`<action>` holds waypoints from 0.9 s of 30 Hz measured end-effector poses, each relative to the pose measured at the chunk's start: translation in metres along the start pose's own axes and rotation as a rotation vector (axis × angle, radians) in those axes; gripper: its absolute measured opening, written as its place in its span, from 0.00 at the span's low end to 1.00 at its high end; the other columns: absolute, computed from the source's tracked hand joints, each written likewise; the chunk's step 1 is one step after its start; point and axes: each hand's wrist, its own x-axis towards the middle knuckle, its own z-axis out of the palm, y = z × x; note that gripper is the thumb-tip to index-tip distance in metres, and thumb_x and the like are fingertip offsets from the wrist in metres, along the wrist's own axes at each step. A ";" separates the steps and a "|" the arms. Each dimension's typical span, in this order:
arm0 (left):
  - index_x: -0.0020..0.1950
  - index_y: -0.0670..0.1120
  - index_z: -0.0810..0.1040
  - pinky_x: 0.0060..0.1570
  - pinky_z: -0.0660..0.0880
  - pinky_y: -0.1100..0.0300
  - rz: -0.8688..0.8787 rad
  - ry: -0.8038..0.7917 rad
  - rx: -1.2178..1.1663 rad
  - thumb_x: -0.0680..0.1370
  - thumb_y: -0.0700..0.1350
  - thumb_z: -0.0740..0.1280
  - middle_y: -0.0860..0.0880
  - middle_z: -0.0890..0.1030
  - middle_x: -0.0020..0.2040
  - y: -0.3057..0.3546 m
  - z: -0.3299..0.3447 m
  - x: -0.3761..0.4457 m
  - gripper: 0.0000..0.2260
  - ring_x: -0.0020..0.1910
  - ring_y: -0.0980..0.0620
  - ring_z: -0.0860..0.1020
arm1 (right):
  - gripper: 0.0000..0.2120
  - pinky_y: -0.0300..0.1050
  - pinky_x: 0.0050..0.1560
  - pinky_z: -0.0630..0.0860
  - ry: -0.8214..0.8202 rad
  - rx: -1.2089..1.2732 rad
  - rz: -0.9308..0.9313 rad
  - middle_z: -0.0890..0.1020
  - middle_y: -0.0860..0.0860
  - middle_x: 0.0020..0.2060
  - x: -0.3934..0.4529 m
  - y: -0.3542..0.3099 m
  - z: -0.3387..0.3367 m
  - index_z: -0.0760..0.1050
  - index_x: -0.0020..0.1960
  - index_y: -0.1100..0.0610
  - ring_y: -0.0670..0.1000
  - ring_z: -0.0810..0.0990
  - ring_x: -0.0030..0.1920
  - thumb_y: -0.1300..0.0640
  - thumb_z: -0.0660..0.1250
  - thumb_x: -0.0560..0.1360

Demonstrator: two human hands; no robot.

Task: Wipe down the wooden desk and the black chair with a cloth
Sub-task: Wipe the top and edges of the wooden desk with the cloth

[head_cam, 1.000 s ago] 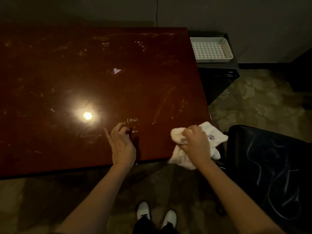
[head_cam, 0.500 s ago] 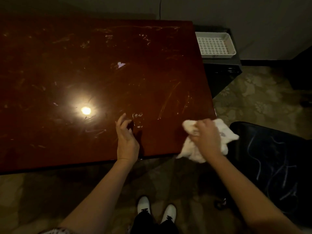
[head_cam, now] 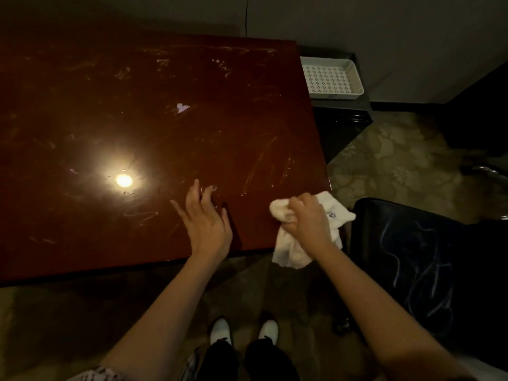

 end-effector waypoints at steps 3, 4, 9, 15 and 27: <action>0.70 0.44 0.57 0.69 0.45 0.32 0.041 0.061 -0.021 0.76 0.44 0.63 0.39 0.58 0.73 0.035 0.014 0.015 0.24 0.73 0.41 0.58 | 0.15 0.47 0.49 0.67 0.072 -0.025 0.119 0.74 0.56 0.51 0.047 0.021 -0.010 0.73 0.52 0.57 0.56 0.71 0.53 0.54 0.73 0.69; 0.69 0.44 0.57 0.69 0.43 0.35 0.041 0.081 -0.021 0.76 0.43 0.63 0.38 0.59 0.73 0.045 0.020 0.021 0.24 0.73 0.41 0.58 | 0.15 0.48 0.49 0.67 0.091 -0.022 0.139 0.74 0.56 0.50 0.057 0.024 -0.011 0.73 0.51 0.58 0.57 0.72 0.52 0.54 0.73 0.69; 0.68 0.42 0.59 0.69 0.42 0.36 -0.035 0.080 -0.002 0.77 0.39 0.64 0.37 0.62 0.72 0.068 0.052 0.028 0.23 0.72 0.41 0.60 | 0.16 0.47 0.48 0.68 0.110 0.017 0.156 0.75 0.54 0.51 0.022 0.018 0.000 0.75 0.51 0.56 0.55 0.73 0.51 0.54 0.74 0.67; 0.67 0.41 0.61 0.69 0.42 0.37 -0.050 0.044 0.096 0.78 0.41 0.60 0.37 0.59 0.72 0.072 0.062 0.026 0.19 0.72 0.41 0.60 | 0.22 0.48 0.42 0.69 0.079 -0.022 -0.049 0.76 0.56 0.45 0.065 0.041 -0.005 0.75 0.48 0.56 0.57 0.76 0.46 0.51 0.79 0.60; 0.65 0.44 0.63 0.68 0.48 0.35 -0.151 0.088 0.023 0.79 0.41 0.50 0.39 0.65 0.70 0.077 0.059 0.030 0.15 0.72 0.48 0.56 | 0.23 0.44 0.40 0.72 0.028 0.010 -0.285 0.77 0.52 0.45 0.057 0.030 -0.003 0.72 0.46 0.52 0.53 0.76 0.44 0.47 0.79 0.58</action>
